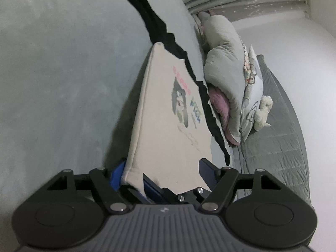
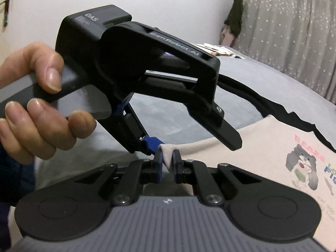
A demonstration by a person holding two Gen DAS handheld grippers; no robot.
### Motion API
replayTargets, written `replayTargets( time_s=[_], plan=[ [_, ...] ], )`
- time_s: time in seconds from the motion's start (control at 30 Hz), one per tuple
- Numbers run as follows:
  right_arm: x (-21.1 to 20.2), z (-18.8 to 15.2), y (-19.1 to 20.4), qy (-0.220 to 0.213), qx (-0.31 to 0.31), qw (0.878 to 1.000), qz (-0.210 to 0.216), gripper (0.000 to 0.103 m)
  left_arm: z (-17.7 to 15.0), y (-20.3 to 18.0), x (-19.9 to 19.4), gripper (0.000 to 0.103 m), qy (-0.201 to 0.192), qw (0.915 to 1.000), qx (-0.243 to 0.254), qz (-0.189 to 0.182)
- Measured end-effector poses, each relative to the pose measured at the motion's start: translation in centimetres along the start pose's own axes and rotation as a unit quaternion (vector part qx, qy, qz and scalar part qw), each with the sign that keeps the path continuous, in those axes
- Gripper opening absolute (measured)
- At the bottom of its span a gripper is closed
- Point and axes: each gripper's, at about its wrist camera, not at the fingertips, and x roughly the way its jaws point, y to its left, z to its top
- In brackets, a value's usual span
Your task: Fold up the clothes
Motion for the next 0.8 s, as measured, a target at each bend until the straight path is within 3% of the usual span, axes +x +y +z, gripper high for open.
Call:
replayTargets(
  time_s=[0.13, 0.33, 0.47, 0.63, 0.8],
  plan=[
    [-0.4, 0.1, 0.5, -0.003, 0.008, 1.000, 0.016, 0.011, -0.4, 0.4, -0.7, 0.073, -0.004, 0.9999, -0.011, -0.002],
    [1.5, -1.1, 0.2, 0.016, 0.034, 0.999, 0.011, 0.011, -0.4, 1.4, 1.2, 0.073, 0.012, 0.9986, 0.004, 0.051],
    [1.5, -2.2, -0.6, 0.014, 0.065, 0.998, 0.004, 0.011, -0.2, 1.7, 1.5, 0.070, 0.003, 0.9990, 0.008, 0.044],
    [-1.6, -1.9, -1.0, -0.042, 0.078, 0.996, -0.011, 0.011, -0.3, 1.0, 1.5, 0.060, 0.004, 0.9987, 0.030, 0.042],
    [-2.0, -1.3, -2.0, -0.041, 0.088, 0.995, 0.000, 0.011, -0.1, 1.0, 2.3, 0.060, 0.003, 0.9994, 0.020, 0.028]
  ],
)
